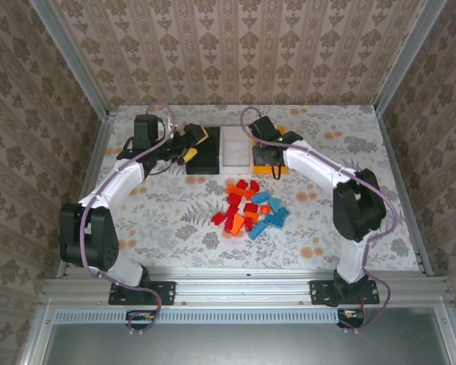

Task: Sort the legos into containers by color

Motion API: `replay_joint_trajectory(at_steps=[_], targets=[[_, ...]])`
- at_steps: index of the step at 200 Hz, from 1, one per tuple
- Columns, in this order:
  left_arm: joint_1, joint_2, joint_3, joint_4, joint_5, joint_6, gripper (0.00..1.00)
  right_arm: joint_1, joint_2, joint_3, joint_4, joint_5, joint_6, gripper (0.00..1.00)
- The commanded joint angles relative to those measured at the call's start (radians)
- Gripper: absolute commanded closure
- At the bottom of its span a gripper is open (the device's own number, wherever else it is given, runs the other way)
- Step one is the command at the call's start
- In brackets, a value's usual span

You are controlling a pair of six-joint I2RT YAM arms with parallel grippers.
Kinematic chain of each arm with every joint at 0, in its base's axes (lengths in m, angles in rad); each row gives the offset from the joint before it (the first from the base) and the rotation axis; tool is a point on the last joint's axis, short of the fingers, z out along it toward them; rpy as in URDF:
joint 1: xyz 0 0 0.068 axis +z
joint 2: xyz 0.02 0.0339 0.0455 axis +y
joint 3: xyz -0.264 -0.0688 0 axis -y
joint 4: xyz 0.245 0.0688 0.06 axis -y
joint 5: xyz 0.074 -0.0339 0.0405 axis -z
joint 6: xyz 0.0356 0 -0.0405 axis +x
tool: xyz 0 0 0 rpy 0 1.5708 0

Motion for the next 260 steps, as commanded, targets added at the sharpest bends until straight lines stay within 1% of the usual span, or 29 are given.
replay_joint_trajectory(at_steps=[1,15,31,47,67,96,117,137,173,209,231,238,260], targets=[[-0.002,-0.002,-0.001,-0.045,-0.026,0.010,0.08,0.093,-0.028,-0.078,0.006,-0.015,0.041,0.47],[-0.001,0.004,0.001,-0.054,-0.030,0.010,0.08,0.142,-0.032,-0.122,0.021,-0.047,0.099,0.46],[0.000,0.013,0.005,-0.063,-0.026,0.005,0.08,0.185,-0.016,-0.163,0.066,-0.133,0.185,0.43],[0.005,0.019,0.005,-0.061,-0.016,0.001,0.08,0.231,0.034,-0.154,0.068,-0.156,0.244,0.40],[0.015,0.015,0.005,-0.062,-0.022,0.006,0.08,0.273,0.098,-0.112,0.065,-0.148,0.246,0.35],[0.023,0.015,0.005,-0.062,-0.020,0.006,0.08,0.275,0.159,-0.058,0.019,-0.109,0.244,0.31],[0.025,0.013,0.007,-0.057,-0.016,0.004,0.08,0.275,0.179,-0.036,-0.005,-0.088,0.250,0.30],[0.028,0.012,0.004,-0.057,-0.018,0.000,0.08,0.276,0.195,-0.035,0.014,-0.086,0.252,0.30],[0.034,0.012,0.001,-0.050,-0.018,-0.005,0.08,0.276,0.254,0.023,0.003,-0.064,0.256,0.32],[0.038,0.012,0.001,-0.050,-0.019,-0.005,0.08,0.276,0.278,0.056,-0.011,-0.016,0.253,0.38],[0.039,0.013,0.000,-0.047,-0.017,-0.007,0.08,0.277,0.300,0.080,-0.023,-0.010,0.232,0.45],[0.040,0.013,-0.001,-0.048,-0.015,-0.008,0.08,0.276,0.301,0.078,-0.020,-0.008,0.226,0.49],[0.041,0.013,0.000,-0.046,-0.014,-0.009,0.08,0.287,0.275,0.051,0.002,-0.007,0.219,0.57]])
